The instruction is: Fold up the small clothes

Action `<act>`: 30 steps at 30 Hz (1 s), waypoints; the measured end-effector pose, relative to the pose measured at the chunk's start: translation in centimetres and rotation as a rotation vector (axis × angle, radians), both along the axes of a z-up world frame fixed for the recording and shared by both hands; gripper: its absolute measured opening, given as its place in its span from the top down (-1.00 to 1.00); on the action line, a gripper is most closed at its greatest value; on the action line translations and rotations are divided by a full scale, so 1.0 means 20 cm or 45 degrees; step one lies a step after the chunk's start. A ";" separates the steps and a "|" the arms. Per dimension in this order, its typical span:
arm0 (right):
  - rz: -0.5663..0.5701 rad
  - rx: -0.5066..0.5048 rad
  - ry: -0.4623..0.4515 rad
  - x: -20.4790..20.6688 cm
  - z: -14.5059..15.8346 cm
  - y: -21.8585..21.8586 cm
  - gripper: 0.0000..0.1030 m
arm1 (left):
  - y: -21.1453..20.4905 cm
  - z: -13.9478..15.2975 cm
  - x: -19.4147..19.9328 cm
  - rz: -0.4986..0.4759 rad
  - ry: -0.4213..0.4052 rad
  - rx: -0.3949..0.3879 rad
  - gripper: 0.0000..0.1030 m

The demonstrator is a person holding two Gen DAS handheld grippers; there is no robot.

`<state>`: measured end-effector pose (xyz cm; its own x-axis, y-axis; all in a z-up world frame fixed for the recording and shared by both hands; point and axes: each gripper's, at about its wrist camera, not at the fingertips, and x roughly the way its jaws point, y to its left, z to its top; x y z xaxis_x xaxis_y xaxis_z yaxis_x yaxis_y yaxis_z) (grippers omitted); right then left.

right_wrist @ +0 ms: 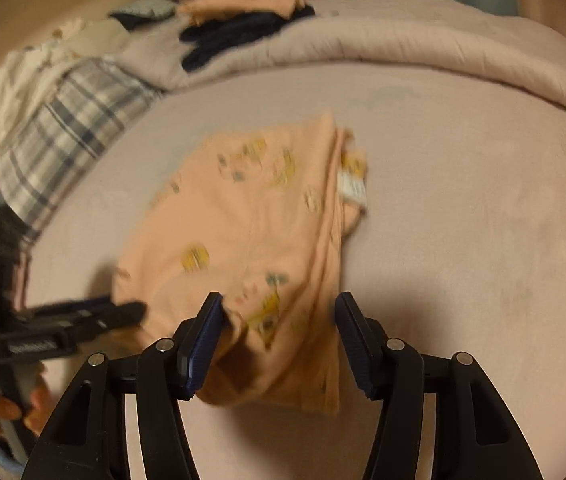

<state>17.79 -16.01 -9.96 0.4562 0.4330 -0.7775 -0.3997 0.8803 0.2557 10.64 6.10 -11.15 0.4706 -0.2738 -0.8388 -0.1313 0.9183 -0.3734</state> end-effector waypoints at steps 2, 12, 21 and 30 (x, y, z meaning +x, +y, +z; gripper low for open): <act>-0.027 -0.071 0.043 0.01 -0.06 0.00 -0.13 | -0.01 0.00 -0.01 0.005 0.004 0.004 -0.27; -0.163 -0.081 0.084 -0.09 -0.06 -0.16 -0.16 | -0.04 0.02 -0.14 0.074 0.032 -0.007 -0.38; -0.145 -0.090 0.044 -0.27 0.01 -0.23 -0.39 | -0.08 0.11 -0.28 0.174 0.034 0.098 -0.73; -0.055 -0.126 -0.073 -0.38 0.14 -0.16 -0.86 | -0.08 0.31 -0.42 0.257 -0.113 0.206 -0.99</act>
<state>10.13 -19.14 -7.22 0.5177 0.3346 -0.7874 -0.3722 0.9168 0.1448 2.23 4.47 -4.94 0.5755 -0.0331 -0.8171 -0.2910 0.9255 -0.2425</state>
